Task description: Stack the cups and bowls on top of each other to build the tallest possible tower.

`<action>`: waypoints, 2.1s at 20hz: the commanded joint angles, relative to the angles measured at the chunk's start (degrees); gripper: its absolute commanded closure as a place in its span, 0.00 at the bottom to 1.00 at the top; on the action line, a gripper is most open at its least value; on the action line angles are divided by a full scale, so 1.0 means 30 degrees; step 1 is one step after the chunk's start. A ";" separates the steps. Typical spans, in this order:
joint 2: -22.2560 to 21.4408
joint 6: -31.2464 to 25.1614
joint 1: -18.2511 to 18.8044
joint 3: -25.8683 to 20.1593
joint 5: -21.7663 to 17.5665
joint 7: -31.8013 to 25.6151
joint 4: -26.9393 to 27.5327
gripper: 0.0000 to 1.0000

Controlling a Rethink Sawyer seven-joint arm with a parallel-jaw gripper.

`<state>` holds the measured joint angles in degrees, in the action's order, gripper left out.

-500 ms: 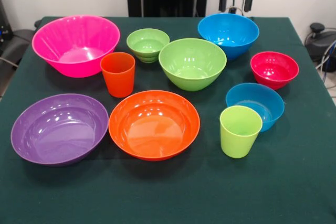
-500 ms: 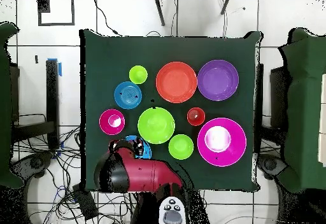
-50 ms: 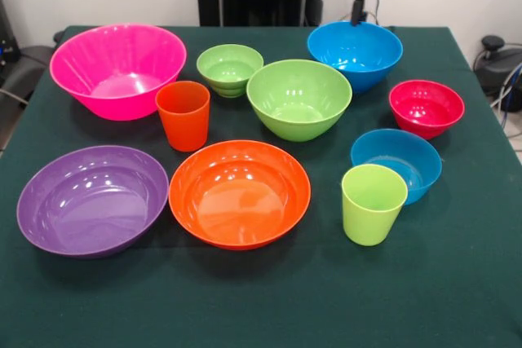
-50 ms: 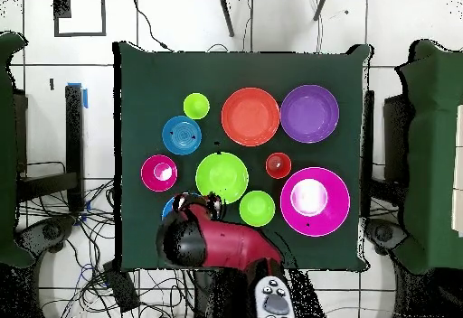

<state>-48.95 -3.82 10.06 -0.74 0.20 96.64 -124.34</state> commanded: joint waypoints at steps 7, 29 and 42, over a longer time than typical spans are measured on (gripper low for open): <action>0.1384 -0.0643 0.0959 -0.1892 -0.1200 0.1225 0.1321 0.00; 0.2178 -0.2274 0.3844 -0.3769 -0.2819 -0.0933 0.3858 0.00; 0.3941 -0.3098 0.5542 -0.5421 -0.4371 -0.1533 0.5713 0.00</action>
<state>-41.14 -4.02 25.77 -9.91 -8.16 96.64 -112.60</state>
